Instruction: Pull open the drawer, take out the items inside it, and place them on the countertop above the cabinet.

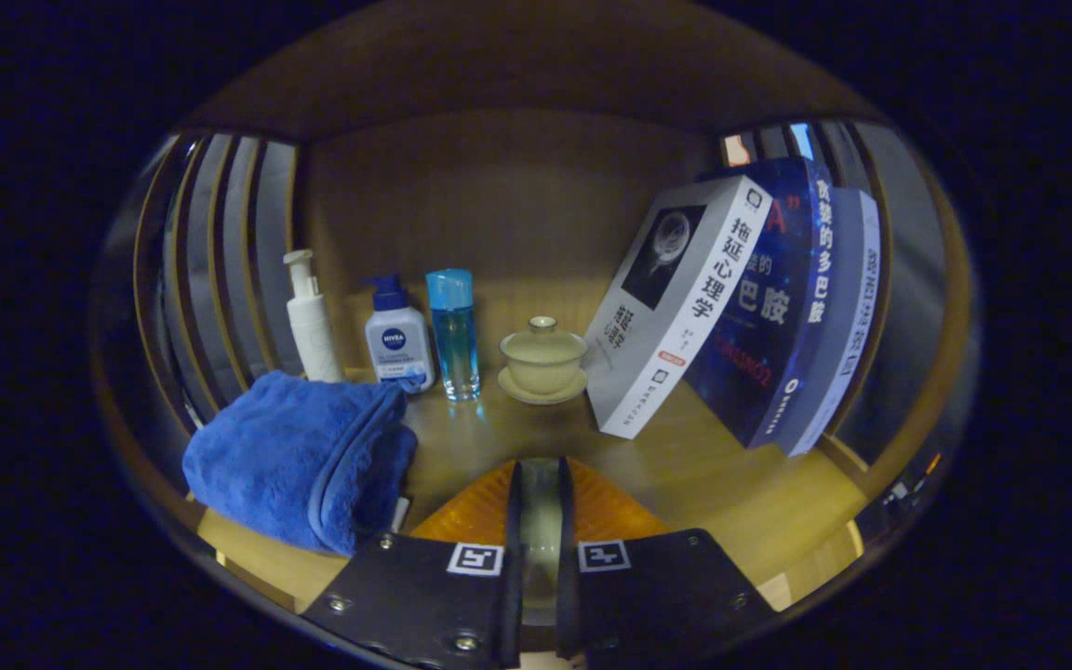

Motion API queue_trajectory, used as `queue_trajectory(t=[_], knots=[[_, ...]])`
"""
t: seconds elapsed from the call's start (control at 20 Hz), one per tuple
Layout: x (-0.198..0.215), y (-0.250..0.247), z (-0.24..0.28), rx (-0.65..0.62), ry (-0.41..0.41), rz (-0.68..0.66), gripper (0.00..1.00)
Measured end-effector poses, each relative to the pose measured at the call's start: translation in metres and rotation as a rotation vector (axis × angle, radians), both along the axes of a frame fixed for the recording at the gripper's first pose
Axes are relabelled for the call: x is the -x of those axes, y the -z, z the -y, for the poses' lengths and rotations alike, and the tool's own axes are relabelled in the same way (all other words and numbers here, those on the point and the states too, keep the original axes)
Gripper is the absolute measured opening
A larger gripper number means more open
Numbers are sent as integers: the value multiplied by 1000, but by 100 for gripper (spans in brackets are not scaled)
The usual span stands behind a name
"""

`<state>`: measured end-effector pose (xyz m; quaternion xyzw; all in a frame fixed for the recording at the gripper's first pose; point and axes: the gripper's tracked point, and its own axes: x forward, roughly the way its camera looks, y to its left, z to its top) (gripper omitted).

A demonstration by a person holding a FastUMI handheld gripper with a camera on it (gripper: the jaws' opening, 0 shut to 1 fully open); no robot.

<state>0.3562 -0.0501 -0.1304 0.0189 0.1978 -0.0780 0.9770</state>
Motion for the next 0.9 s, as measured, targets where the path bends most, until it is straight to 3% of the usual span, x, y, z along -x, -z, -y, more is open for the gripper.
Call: queue_trajectory(t=[0.3,0.45,0.55,0.65,0.9], knots=[[-12,-1,2,16,16,12,20],[-3,3,6,51,27,-35,24],[7,-8,17,82,81,-36,24],[25,-19,3,23,55,-76,25],[97,-63,0,58,73,-183,97]])
